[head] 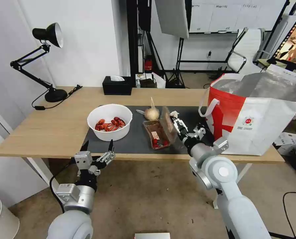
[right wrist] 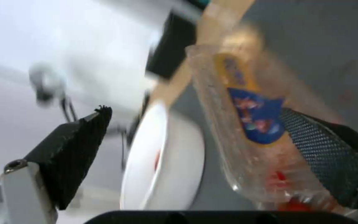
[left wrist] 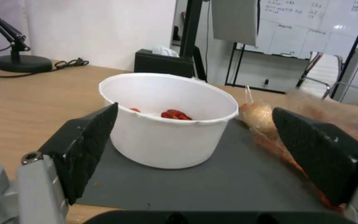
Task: Pick up the trash from the table and place it into the takeout bag.
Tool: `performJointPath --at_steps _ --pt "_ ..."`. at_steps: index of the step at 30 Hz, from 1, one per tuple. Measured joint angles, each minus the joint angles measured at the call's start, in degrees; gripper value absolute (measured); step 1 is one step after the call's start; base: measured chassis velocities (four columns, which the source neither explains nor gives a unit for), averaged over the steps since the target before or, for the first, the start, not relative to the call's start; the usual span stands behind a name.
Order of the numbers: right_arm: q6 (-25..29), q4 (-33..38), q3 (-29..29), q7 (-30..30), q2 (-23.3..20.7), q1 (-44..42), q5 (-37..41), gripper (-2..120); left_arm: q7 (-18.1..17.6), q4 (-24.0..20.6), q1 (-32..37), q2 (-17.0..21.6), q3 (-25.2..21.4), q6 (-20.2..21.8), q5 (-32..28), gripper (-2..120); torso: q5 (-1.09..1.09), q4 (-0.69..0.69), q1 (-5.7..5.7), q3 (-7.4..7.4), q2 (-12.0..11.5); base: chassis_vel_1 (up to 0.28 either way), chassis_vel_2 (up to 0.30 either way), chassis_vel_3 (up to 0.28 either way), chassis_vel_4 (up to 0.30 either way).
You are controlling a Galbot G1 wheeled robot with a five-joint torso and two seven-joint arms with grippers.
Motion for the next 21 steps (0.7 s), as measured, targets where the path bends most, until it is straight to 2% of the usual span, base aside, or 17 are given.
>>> performJointPath --at_steps 1,2,3,7,14,15,18,19,20,21 --pt "-4.1 -0.8 -1.5 1.9 -0.4 1.9 1.0 100 0.0 0.0 0.1 0.0 0.0 -0.1 0.1 100 0.00 0.00 0.00 0.00 0.0 0.000 0.000 0.000 0.000" --pt "-5.6 -1.6 -2.4 4.3 -0.3 3.1 1.6 100 0.0 0.0 0.1 0.0 -0.1 -0.1 0.1 100 0.00 0.01 0.00 0.00 0.0 0.000 0.000 0.000 0.000" --pt "-5.6 -1.6 -2.4 4.3 -0.3 3.1 1.6 100 0.0 0.0 0.1 0.0 -0.1 -0.1 0.1 100 0.00 0.01 0.00 0.00 0.0 0.000 0.000 0.000 0.000" --pt "-7.1 -5.9 -4.1 12.1 2.0 6.3 4.9 100 0.0 0.0 0.3 -0.2 -0.2 -0.1 0.4 100 0.01 0.02 0.00 0.00 0.0 0.000 0.000 0.000 0.000" --pt "-5.9 -5.8 -3.8 12.9 2.5 6.1 6.1 100 0.0 -0.2 0.5 -0.4 -0.6 -0.2 0.6 100 0.01 0.01 0.00 0.00 0.0 0.000 0.000 0.000 0.000" --pt "-5.7 -5.5 -3.8 12.0 2.2 6.2 6.2 100 0.0 -0.3 0.5 -0.3 -0.7 -0.3 0.5 100 0.01 0.01 0.00 0.00 0.0 0.000 0.000 0.000 0.000" --pt "-4.9 -4.4 -4.3 3.3 0.0 8.5 2.9 100 0.0 -0.3 0.2 -0.1 -1.0 -0.3 0.2 100 0.01 0.00 0.00 -0.01 0.0 0.000 0.000 0.000 0.000" --pt "-4.9 -4.4 -4.3 3.3 0.0 8.5 2.9 100 0.0 -0.3 0.2 -0.1 -1.0 -0.3 0.2 100 0.01 0.00 0.00 -0.01 0.0 0.000 0.000 0.000 0.000" --pt "-5.0 -4.4 -5.0 1.3 -1.1 9.8 1.2 99 0.0 -0.3 0.1 -0.1 -1.0 -0.3 0.2 100 0.02 0.00 0.00 -0.01 0.0 0.000 0.000 0.000 0.000" --pt "-5.6 -5.1 -7.1 -3.0 -3.4 12.7 -4.4 97 0.0 -0.3 -0.1 0.0 -1.0 -0.3 0.1 100 0.03 0.00 0.00 -0.01 0.0 0.000 0.000 0.000 0.000"
